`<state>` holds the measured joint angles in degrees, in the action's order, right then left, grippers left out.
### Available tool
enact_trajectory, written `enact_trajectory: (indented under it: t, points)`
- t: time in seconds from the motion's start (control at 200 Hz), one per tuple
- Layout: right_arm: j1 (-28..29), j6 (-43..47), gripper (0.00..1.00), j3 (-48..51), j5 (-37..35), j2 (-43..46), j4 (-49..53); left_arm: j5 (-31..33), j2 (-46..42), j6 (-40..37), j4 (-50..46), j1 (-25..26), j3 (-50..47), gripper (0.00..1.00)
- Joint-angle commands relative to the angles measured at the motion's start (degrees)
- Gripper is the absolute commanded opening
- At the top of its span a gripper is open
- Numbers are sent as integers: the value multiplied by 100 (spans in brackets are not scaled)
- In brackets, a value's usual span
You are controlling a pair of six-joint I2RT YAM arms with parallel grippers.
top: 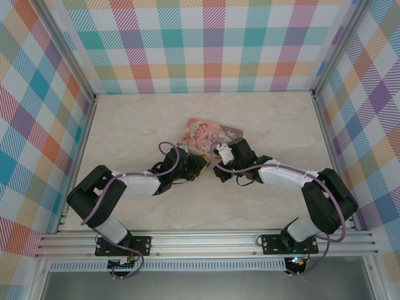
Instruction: Unlock the padlock with the key
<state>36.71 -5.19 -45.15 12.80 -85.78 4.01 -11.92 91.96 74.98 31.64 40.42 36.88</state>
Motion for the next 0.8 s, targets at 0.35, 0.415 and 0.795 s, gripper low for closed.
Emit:
enact_trajectory:
  t: [0.35,0.415,0.795]
  points:
    - [-138,-47,2,-57,346,203,-301,-297,-73,-115,318,84,-59,0]
    - [-138,-57,2,-70,355,154,-337,-355,-64,-149,373,88,-35,0]
    - [-151,-114,2,152,516,-44,-1533,-630,-64,-247,353,83,56,0]
